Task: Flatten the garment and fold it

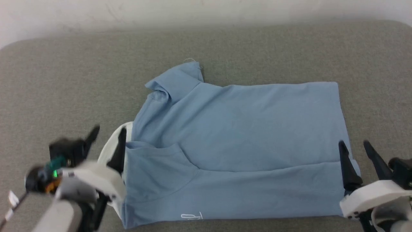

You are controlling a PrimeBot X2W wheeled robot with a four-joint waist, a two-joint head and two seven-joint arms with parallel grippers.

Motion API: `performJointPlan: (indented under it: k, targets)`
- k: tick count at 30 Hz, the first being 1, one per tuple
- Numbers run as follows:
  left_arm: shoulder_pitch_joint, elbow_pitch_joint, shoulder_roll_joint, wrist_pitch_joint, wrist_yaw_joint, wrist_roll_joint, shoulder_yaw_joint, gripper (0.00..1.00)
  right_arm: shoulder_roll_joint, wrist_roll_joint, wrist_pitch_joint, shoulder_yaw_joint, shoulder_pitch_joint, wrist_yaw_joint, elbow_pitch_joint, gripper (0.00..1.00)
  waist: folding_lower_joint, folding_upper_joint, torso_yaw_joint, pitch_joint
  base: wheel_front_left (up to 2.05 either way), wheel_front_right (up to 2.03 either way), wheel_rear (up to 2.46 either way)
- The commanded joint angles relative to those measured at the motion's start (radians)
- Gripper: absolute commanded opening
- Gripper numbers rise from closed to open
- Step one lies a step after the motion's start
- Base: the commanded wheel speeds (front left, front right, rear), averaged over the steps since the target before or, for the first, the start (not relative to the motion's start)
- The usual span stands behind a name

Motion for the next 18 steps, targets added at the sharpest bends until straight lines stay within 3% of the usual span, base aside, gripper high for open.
performJointPlan:
  k: [1, 6, 11, 14, 18]
  targets:
    - [-0.031, -0.001, 0.009, -0.008, -0.012, 0.01, 0.0, 1.0, -0.004, -0.007, -0.017, 0.006, -0.016, -0.001, -0.005, 1.0, -0.0001, 0.0, -0.016, 0.023, 0.0, 0.0, 0.0]
    - [-0.264, 0.077, 0.053, 0.012, -0.142, 0.023, -0.039, 1.0, -0.039, -0.011, -0.159, 0.065, -0.075, -0.001, -0.006, 1.0, -0.0001, 0.0, -0.045, 0.088, 0.0, 0.0, 0.0]
    - [-0.504, 0.217, 0.091, 0.122, -0.278, -0.001, -0.084, 1.0, -0.051, -0.003, -0.203, 0.097, -0.141, -0.001, 0.0, 1.0, -0.0001, 0.0, -0.089, 0.157, 0.0, 0.0, 0.0]
    - [-0.618, 0.289, 0.106, 0.22, -0.318, -0.03, -0.129, 1.0, -0.053, 0.004, -0.211, 0.118, -0.172, -0.001, 0.0, 1.0, -0.0001, 0.0, -0.117, 0.191, 0.0, 0.0, 0.0]
    - [-0.725, 0.364, 0.128, 0.343, -0.336, -0.076, -0.195, 1.0, -0.054, 0.013, -0.221, 0.14, -0.206, -0.001, 0.0, 1.0, -0.0001, 0.0, -0.156, 0.228, 0.0, 0.0, 0.0]
